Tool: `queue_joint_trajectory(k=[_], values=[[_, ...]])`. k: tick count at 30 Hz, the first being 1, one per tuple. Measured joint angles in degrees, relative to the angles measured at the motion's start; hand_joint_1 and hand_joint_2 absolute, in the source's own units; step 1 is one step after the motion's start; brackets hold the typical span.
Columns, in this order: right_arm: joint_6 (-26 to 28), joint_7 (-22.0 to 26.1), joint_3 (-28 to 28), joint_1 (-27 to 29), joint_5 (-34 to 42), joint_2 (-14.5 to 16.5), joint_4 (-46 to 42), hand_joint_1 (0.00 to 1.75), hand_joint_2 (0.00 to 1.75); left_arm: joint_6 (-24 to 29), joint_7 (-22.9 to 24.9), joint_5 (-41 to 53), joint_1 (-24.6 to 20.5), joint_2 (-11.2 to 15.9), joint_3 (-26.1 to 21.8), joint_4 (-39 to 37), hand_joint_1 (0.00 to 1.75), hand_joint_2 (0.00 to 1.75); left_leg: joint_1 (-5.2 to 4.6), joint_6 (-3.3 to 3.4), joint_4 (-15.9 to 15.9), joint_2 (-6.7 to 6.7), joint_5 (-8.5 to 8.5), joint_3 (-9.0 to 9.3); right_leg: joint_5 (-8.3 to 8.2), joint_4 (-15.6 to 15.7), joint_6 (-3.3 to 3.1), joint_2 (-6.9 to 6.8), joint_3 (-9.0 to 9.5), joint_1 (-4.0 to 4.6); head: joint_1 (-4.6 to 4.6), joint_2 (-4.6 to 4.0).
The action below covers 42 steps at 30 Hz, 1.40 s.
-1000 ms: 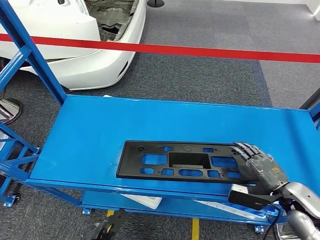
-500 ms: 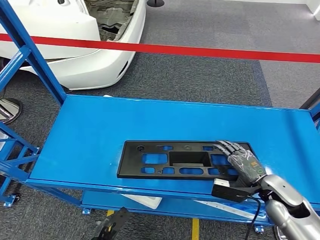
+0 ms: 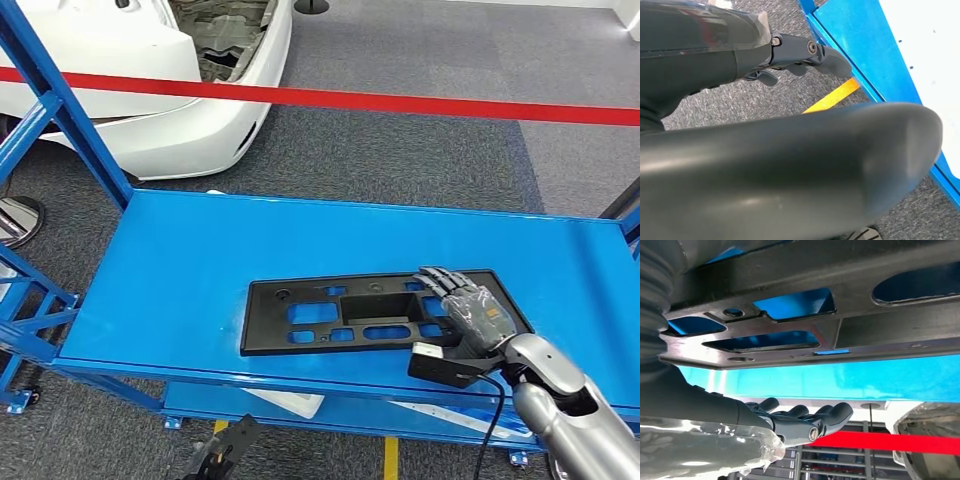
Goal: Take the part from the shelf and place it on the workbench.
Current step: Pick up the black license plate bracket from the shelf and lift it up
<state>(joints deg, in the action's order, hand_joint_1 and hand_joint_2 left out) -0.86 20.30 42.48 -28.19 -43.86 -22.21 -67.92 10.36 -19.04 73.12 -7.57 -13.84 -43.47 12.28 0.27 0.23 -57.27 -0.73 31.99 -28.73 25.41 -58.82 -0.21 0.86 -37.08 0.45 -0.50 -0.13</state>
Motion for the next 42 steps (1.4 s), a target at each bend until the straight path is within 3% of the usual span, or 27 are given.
queue_joint_trajectory(k=[14,21,28,30,31,33,34,35,42], values=[[-0.9,-1.9,1.5,-2.8,-2.5,0.2,4.5,0.0,1.75,0.0,0.0,-0.5,0.0,0.0,0.1,0.0,0.0,0.0,0.0,0.0,0.0,0.0,0.0,0.05,0.0,0.0,0.0,0.03,0.02,0.0,0.0,0.0],[3.5,-5.9,3.3,-4.5,-8.6,0.8,6.7,0.0,1.75,0.0,0.1,-0.8,0.0,0.0,0.1,0.0,0.0,0.0,0.0,0.0,0.0,0.0,0.0,0.12,0.0,0.0,0.0,0.03,0.12,0.0,0.0,0.0],[6.5,-6.9,4.4,-4.7,-11.3,1.8,7.7,0.0,1.75,0.0,0.1,-0.8,-0.1,0.0,0.1,0.0,0.0,0.0,0.0,0.0,0.0,0.0,0.0,0.23,0.0,0.0,0.0,0.04,0.2,0.0,0.0,0.0],[7.8,-7.0,4.6,-4.6,-12.4,2.0,7.9,0.16,1.75,0.0,0.1,-0.8,-0.1,0.0,0.2,0.0,0.0,0.0,0.0,0.0,0.0,0.0,0.0,0.25,0.0,0.0,0.0,0.04,0.21,0.01,0.0,0.0],[8.4,-7.0,4.7,-4.4,-12.9,2.1,8.0,0.43,1.75,0.0,0.1,-0.9,-0.1,0.0,0.2,0.0,0.0,0.0,0.0,0.0,0.0,0.0,0.0,0.26,0.0,0.0,0.0,0.05,0.21,0.01,0.0,0.0],[9.5,-7.0,5.0,-4.0,-13.7,2.4,8.1,1.25,1.75,0.0,0.1,-0.8,-0.1,0.0,0.3,0.0,0.0,0.0,0.0,0.0,0.0,0.0,0.0,0.27,0.0,0.0,0.0,0.04,0.22,0.01,0.0,0.0],[9.9,-7.0,5.1,-3.7,-13.8,2.5,8.2,1.58,1.75,0.0,0.1,-0.8,-0.1,0.0,0.4,0.0,0.0,0.0,0.0,0.0,0.0,0.0,0.0,0.27,0.0,0.0,0.0,0.04,0.22,0.01,0.0,0.0],[10.2,-7.0,5.2,-3.4,-14.0,2.6,8.2,1.74,1.75,0.0,0.2,-0.7,-0.1,0.0,0.4,0.0,0.0,0.0,0.0,0.0,0.0,0.0,0.0,0.27,0.0,0.0,0.0,0.03,0.22,0.01,0.0,0.0],[11.6,-6.9,5.3,-1.9,-14.1,2.9,8.6,1.75,1.75,0.0,0.2,-0.6,-0.1,0.0,0.9,0.0,0.0,0.0,-0.01,0.0,0.0,0.0,0.0,0.27,0.0,0.0,0.0,0.03,0.22,0.01,0.0,0.0]])
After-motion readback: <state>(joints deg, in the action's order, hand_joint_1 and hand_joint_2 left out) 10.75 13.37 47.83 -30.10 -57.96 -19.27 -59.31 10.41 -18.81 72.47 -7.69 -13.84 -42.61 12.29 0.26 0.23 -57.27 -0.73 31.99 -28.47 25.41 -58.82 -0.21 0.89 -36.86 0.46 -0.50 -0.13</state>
